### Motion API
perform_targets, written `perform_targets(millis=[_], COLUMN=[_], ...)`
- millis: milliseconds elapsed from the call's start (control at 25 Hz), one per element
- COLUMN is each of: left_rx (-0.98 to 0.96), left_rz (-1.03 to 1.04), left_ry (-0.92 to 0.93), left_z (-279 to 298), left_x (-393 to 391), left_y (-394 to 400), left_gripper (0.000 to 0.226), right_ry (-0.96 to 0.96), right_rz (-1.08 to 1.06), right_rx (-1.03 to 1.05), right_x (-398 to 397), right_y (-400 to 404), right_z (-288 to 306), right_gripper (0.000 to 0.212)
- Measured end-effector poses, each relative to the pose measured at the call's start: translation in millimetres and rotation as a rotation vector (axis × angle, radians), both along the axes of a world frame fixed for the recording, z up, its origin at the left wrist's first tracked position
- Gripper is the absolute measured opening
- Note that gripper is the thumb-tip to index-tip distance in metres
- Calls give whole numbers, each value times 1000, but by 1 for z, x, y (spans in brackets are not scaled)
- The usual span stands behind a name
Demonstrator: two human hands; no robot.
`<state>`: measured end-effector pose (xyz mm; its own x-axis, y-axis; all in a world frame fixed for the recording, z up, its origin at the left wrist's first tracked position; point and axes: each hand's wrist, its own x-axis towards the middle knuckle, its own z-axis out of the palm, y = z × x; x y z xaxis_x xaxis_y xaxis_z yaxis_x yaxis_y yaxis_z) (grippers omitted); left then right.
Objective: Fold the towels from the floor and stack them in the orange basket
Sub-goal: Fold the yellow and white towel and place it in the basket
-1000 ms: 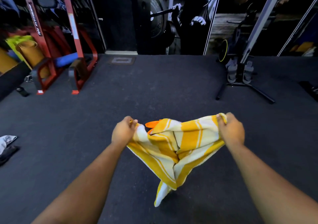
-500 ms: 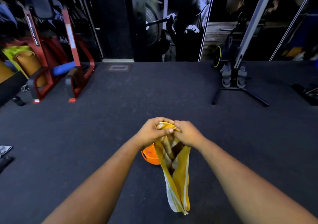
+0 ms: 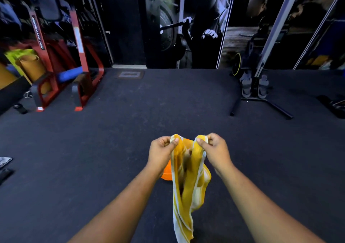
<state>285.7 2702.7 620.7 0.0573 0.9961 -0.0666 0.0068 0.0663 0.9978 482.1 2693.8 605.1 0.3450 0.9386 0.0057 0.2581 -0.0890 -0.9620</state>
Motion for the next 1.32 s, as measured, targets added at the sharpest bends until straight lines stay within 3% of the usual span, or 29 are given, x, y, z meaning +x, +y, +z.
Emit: perform_targets(millis=[80,160,280,400,600,760,880,1040,1160,1240,1320], left_rx=[57,151,233,206,214,247,248,307,371,399,412], left_rz=[-29,-84,-69,-45,-144,-231,-196,-326,-433,-451,-426], left_ry=[48,130,239,218,222,234,229,304,355,356,309], left_z=[0,-2,-5,-5,4,9,3,22,50,67,79], left_x=[9,18,23,24,26,19,12,9,6,3,1], left_y=[-2,-6,-9,-7,-4,-2,6,23,41,51,60], left_gripper=[22,21,21,21,22,16,18,16,10,9,11], right_ry=[135,182,140,12,124,246,217,248,316,447,459], right_rz=[7,92,186,197,160,314,390,345,369,364,360], right_rx=[39,40,43,116,142,18,-41,184,326,341,323], right_x=[-13,-26,-34,-29,-28,-20,-16,-9,-17,-22,-16], right_y=[-2,-3,-5,-6,-8,-6,-1,2,-1,-1,6], right_z=[5,8,9,6,9,21,29,31,36,47,55], right_gripper=[33,22,18,22,10,17,29,35,25,15,12])
